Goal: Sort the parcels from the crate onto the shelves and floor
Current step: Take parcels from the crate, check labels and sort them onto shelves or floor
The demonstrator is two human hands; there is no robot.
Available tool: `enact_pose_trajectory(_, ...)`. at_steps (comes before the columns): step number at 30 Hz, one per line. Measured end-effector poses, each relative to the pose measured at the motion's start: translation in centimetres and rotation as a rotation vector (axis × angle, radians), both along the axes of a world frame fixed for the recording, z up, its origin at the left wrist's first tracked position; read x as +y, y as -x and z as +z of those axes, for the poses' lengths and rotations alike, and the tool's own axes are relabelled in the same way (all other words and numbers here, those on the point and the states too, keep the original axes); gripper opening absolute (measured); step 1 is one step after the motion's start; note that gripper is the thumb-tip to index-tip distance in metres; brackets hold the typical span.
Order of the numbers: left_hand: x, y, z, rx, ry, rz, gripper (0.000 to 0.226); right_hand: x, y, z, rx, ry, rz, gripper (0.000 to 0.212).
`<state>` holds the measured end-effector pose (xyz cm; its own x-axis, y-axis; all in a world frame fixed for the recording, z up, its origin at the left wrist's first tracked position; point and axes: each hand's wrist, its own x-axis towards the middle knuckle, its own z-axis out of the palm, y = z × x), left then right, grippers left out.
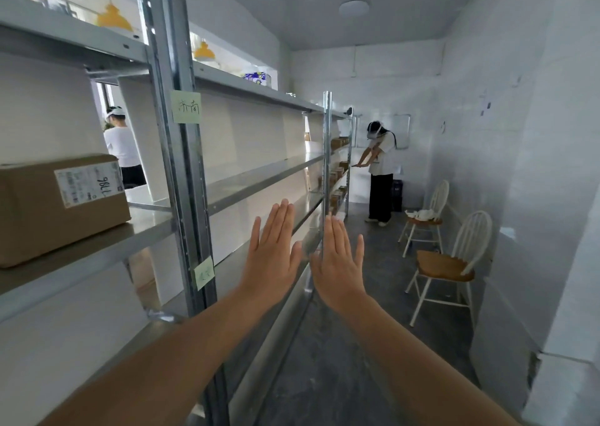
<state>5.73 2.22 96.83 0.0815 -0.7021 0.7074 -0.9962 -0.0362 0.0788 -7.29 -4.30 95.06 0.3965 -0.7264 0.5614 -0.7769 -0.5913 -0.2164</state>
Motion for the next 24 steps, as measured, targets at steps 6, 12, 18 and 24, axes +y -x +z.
enact_pose_trajectory(6, -2.4, -1.2, -1.9, 0.017, -0.023, 0.097, 0.064, -2.4, -1.5, -1.1, 0.002, -0.005, 0.106, 0.069)
enact_pose_trajectory(12, -3.4, -3.5, -4.2, 0.037, -0.046, 0.132, 0.064, -4.8, -4.1, -3.6, 0.029, -0.068, 0.152, 0.071)
enact_pose_trajectory(18, -6.2, -7.2, -5.3, 0.031, -0.075, 0.146, 0.063, -7.4, -7.4, -4.1, 0.037, -0.075, 0.163, 0.071)
enact_pose_trajectory(24, -10.3, -9.7, -5.0, 0.103, -0.068, 0.076, 0.062, -10.5, -10.9, -3.8, 0.090, -0.018, 0.109, 0.070)
